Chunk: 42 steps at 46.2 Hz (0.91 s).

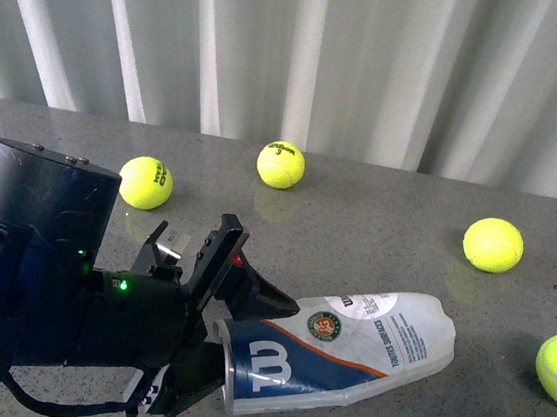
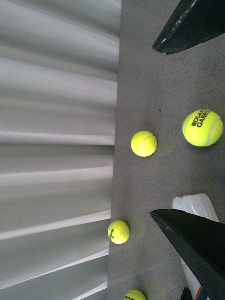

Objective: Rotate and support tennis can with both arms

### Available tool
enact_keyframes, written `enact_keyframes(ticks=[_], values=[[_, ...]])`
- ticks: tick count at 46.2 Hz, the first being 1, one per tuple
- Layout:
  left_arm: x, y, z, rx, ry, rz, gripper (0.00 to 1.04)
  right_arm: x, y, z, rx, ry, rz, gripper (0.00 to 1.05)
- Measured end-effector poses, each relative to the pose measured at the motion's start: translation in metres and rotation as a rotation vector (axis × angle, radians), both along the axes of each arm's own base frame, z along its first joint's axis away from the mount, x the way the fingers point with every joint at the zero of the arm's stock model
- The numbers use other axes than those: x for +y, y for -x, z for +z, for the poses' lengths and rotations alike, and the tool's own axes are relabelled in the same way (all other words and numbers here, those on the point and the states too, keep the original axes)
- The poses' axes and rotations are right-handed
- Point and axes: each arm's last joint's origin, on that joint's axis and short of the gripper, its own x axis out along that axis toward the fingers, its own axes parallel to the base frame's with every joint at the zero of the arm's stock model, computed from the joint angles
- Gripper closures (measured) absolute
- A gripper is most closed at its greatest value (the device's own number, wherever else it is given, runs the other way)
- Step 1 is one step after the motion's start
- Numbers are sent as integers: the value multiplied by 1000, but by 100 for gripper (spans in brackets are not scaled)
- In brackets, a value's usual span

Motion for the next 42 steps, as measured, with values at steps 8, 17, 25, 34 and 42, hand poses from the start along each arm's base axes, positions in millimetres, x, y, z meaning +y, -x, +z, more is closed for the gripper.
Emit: enact_keyframes(ticks=[8, 17, 25, 34, 42], values=[[0, 1, 8, 7, 3, 7, 76, 0, 0, 0, 0, 0, 0, 7], [1, 4, 34, -34, 17, 7, 101, 0, 0, 0, 0, 0, 0, 7], [1, 10, 51, -28, -22, -9, 101, 0, 0, 0, 0, 0, 0, 7], [-6, -6, 150, -209, -239, -132, 101, 0, 0, 0, 0, 0, 0, 7], [-24, -20, 217, -369, -568, -295, 101, 0, 0, 0, 0, 0, 0, 7]])
